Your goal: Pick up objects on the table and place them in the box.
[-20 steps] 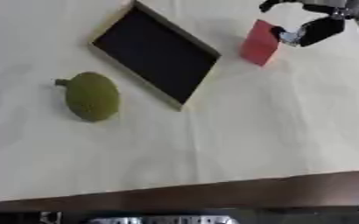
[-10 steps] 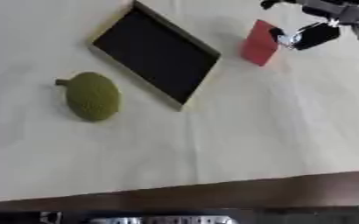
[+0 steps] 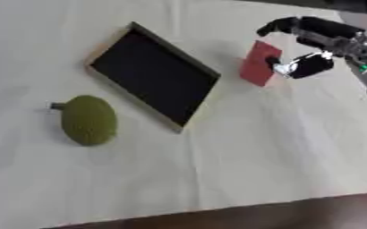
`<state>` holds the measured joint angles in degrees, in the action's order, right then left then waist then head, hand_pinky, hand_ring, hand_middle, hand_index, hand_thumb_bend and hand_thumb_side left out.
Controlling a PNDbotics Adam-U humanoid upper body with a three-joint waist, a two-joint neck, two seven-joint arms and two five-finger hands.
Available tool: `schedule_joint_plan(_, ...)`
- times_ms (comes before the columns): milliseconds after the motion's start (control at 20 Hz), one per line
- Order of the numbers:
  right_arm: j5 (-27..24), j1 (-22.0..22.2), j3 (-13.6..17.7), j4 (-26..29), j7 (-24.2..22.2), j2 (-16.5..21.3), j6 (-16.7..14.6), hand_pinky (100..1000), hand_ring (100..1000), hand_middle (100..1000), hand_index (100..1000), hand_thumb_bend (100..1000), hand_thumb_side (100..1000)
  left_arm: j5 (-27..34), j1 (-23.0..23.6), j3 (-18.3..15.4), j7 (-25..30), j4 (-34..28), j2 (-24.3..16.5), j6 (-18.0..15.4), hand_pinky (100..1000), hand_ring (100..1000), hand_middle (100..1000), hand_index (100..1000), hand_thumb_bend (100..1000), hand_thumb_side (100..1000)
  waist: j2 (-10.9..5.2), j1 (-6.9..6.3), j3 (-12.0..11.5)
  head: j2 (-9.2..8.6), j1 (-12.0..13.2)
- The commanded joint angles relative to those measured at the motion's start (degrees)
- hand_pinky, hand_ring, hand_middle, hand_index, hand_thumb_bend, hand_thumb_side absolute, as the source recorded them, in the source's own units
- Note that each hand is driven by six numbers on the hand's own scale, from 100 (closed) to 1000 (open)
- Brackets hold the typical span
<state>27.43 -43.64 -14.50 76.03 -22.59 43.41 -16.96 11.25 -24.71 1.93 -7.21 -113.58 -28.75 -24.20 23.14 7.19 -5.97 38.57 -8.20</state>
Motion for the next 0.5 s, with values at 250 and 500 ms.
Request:
schedule_joint_plan(250, 0.3, 0.8, 1.1, 2.9, 0.7, 1.9, 1.8, 1000, 1000, 855, 944, 100, 464, -0.4, -0.6, -0.3, -0.1, -1.0, -1.7, -0.2, 755, 781, 742, 830, 100, 662, -0.84, -0.22, 0.2, -0.15, -0.1)
schedule_joint_plan(500, 0.6, 1.3, 0.9, 3.0, 0.8, 1.6, 2.4, 1000, 1000, 854, 944, 100, 501, -0.4, -0.8, -0.3, 0.0, -1.0, -1.8, -0.3, 755, 781, 743, 830, 100, 662, -0.8, -0.33, 0.2, 0.3, 0.0)
